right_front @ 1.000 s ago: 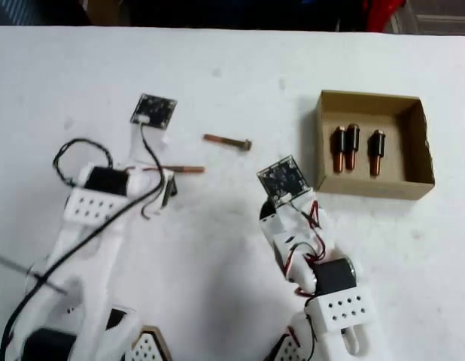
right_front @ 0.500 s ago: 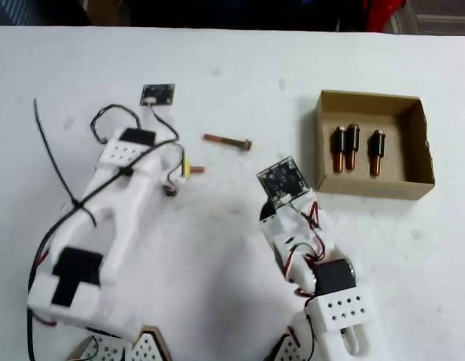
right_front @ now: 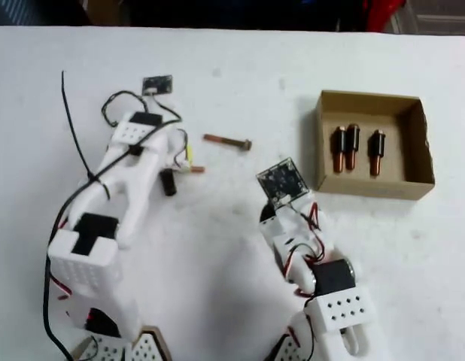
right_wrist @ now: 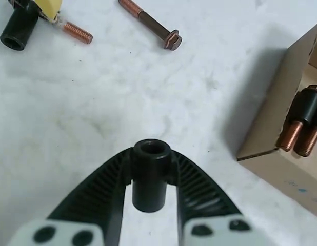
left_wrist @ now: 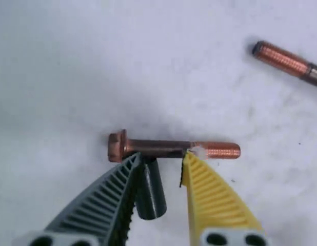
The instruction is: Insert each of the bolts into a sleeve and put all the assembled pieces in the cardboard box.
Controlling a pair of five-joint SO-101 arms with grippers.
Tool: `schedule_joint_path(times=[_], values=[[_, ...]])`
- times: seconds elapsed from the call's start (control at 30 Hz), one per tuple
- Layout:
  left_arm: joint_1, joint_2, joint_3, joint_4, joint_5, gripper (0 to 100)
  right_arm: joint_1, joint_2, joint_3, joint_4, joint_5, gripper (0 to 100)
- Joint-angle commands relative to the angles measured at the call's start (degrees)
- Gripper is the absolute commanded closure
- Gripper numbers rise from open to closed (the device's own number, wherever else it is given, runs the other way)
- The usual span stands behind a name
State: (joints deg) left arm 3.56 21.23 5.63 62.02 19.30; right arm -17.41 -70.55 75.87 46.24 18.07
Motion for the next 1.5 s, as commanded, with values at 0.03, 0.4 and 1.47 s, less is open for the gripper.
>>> schedule_joint_path(times=[0.03, 0.4, 1.47], values=[[-2.0, 0.3, -2.4, -1.3, 0.5, 85, 0.2, -1.2, -0.6, -1.2, 0.5, 98.2], [-1.8, 0.4, -1.7, -1.6, 0.5, 85, 0.2, -1.2, -0.6, -1.2, 0.5, 98.2], [-2.0, -1.1, -12.0, 10.8, 0.5, 85, 0.4, -1.2, -0.6, -1.2, 0.5, 98.2]])
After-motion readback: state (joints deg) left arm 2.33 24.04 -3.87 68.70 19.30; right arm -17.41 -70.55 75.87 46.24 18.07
